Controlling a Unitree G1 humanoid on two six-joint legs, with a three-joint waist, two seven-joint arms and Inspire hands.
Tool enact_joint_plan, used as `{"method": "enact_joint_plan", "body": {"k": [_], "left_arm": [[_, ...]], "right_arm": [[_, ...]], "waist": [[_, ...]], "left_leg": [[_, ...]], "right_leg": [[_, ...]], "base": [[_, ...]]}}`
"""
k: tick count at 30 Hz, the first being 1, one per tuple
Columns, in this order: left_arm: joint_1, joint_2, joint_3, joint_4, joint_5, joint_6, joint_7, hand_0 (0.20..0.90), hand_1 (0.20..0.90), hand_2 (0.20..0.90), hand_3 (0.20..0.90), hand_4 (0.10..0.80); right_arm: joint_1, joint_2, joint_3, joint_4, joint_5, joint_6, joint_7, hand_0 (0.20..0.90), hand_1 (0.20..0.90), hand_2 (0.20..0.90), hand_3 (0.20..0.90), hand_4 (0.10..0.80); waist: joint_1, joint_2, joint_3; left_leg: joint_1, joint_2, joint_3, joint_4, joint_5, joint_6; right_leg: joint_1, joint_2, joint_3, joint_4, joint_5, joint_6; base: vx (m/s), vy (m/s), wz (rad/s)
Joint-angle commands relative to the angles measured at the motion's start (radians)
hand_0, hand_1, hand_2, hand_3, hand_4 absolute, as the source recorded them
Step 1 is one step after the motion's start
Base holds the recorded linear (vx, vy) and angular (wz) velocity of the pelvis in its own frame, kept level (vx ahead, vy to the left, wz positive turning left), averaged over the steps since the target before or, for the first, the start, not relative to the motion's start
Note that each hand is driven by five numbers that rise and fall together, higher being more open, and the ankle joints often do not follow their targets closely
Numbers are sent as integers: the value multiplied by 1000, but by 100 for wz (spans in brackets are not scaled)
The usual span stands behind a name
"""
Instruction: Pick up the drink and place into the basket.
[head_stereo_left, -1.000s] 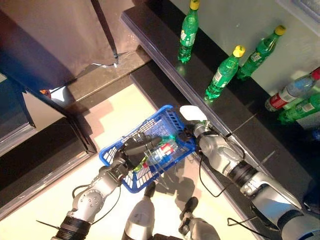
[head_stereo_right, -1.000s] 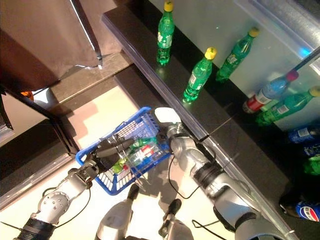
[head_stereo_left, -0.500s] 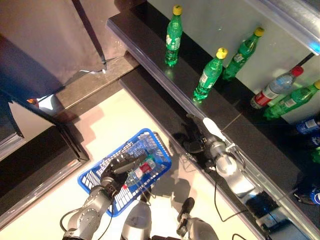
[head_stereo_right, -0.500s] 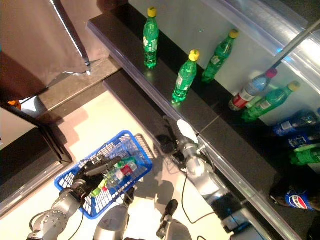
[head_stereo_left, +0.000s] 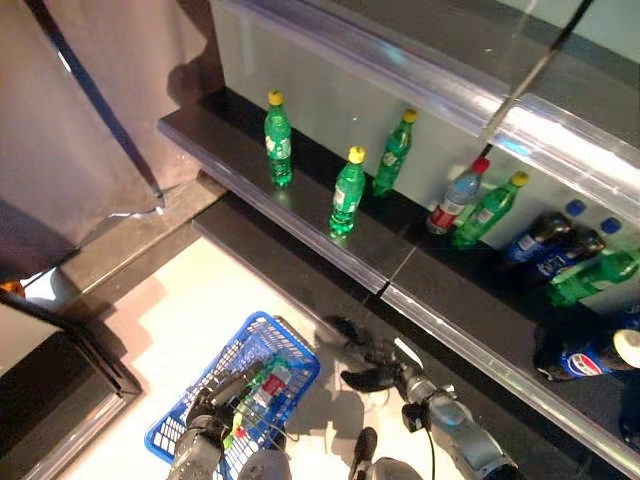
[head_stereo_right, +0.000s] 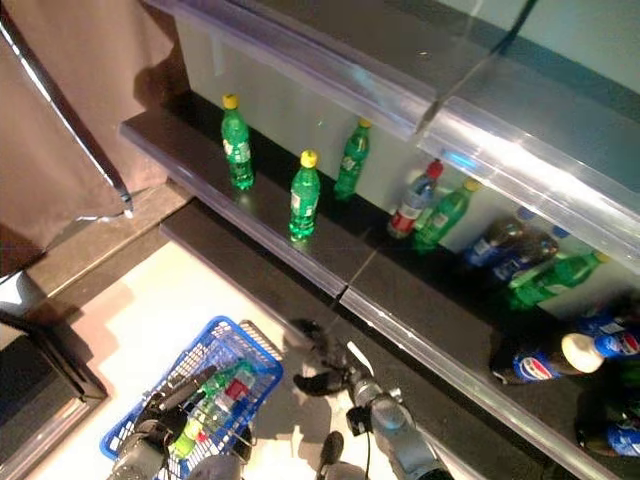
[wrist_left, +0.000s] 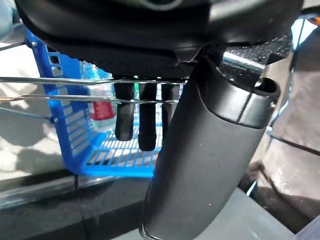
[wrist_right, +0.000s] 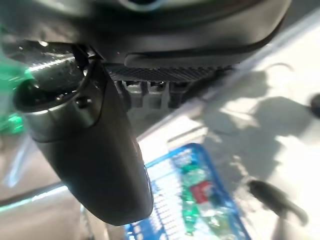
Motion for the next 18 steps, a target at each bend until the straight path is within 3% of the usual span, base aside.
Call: {"method": "enact_joint_plan", "body": {"k": [1, 10, 18], "left_arm": [[-42, -35, -11, 22, 10, -122, -113, 300, 300, 300, 200, 100], [-72, -63, -45, 203, 51, -125, -140, 300, 300, 300, 200, 100], [-71, -71, -56, 228, 58, -143, -155, 300, 300, 300, 200, 100]], "right_arm": [[6, -18, -6, 60, 24, -90, 54, 900, 900, 900, 900, 800], [-16, 39, -65, 385, 165, -57, 103, 900, 900, 900, 900, 800], [-22, 59, -72, 432, 175, -52, 111, 900, 900, 900, 900, 800]], "waist": [[-1, 64, -145], [-4, 65, -146], [-11, 68, -148]], "left_leg": [[-35, -2, 23, -4, -19, -13], [-28, -3, 35, -4, -26, -10], [-22, -4, 42, -4, -32, -11]], "right_leg": [[25, 27, 32, 40, -74, 13], [32, 31, 35, 28, -72, 7], [35, 35, 43, 25, -72, 5]], "base": [[-33, 1, -4], [-7, 0, -1], [0, 0, 0]]}}
